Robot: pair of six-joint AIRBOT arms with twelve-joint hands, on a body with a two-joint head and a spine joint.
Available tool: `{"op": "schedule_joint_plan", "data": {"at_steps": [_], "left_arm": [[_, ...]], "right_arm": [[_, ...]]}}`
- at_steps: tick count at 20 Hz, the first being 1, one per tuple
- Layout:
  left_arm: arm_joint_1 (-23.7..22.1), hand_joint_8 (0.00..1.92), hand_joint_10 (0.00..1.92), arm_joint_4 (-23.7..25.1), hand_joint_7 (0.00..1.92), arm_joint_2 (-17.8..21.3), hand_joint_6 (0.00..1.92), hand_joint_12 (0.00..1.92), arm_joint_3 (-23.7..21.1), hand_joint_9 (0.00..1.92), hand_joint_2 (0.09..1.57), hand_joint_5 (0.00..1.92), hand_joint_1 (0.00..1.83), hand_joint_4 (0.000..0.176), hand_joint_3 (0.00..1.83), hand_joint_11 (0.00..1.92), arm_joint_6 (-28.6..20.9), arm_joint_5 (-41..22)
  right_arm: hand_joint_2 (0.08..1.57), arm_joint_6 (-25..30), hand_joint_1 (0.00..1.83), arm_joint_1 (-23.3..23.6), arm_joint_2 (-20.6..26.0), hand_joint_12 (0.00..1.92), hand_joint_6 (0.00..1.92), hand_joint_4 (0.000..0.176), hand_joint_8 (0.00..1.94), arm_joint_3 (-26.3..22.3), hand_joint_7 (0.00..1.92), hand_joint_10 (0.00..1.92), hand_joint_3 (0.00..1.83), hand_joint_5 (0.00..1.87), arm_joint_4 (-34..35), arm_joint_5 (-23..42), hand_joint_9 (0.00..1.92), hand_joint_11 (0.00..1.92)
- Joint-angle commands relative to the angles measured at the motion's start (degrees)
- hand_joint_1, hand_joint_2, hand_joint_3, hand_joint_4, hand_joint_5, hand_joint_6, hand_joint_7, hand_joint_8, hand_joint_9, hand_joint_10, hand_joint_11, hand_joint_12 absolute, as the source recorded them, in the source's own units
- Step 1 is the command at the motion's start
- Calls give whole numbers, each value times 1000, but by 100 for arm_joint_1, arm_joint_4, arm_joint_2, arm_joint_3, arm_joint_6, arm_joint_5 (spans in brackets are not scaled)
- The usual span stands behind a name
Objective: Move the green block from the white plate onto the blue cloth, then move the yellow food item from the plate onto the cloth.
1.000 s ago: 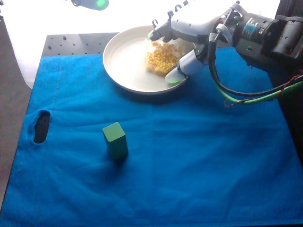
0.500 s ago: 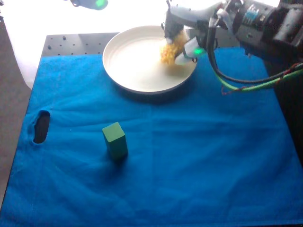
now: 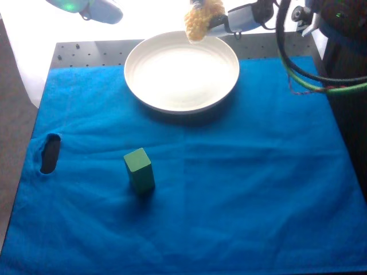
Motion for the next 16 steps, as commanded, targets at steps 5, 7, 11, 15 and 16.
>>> {"op": "schedule_joint_plan", "data": {"at_steps": [5, 7, 11, 15, 16], "left_arm": [[65, 3, 6, -226, 341, 114, 4, 901, 18, 336, 836, 176, 776, 141, 0, 0, -6, -491], [107, 1, 2, -239, 324, 121, 0, 986, 20, 334, 854, 151, 744, 143, 0, 0, 11, -493], [178, 7, 2, -377, 333, 120, 6, 1014, 18, 335, 823, 150, 739, 136, 0, 0, 84, -521], [266, 1, 2, -481, 328, 128, 3, 931, 18, 320, 816, 153, 759, 155, 0, 0, 100, -548], [286, 2, 3, -489, 329, 127, 2, 919, 16, 320, 817, 151, 764, 154, 0, 0, 101, -559]], "right_arm": [[1027, -17, 1168, 99, 666, 1068, 607, 0, 14, -778, 606, 76, 1, 1194, -4, 1026, 341, 0], [1034, -17, 1189, 5, 972, 1598, 636, 0, 47, -1153, 952, 447, 1, 1174, -222, 1096, 583, 0], [1034, -17, 1188, -188, 1341, 1384, 646, 0, 3, -1644, 968, 231, 1, 1170, -494, 1330, 665, 70], [1035, -17, 1248, -365, 1659, 1320, 418, 0, 711, -2060, 1018, 153, 2, 1302, -786, 1444, 914, 161], [1039, -17, 1256, -436, 1708, 1396, 294, 0, 914, -2126, 1050, 342, 1, 1320, -835, 1457, 961, 243]]}}
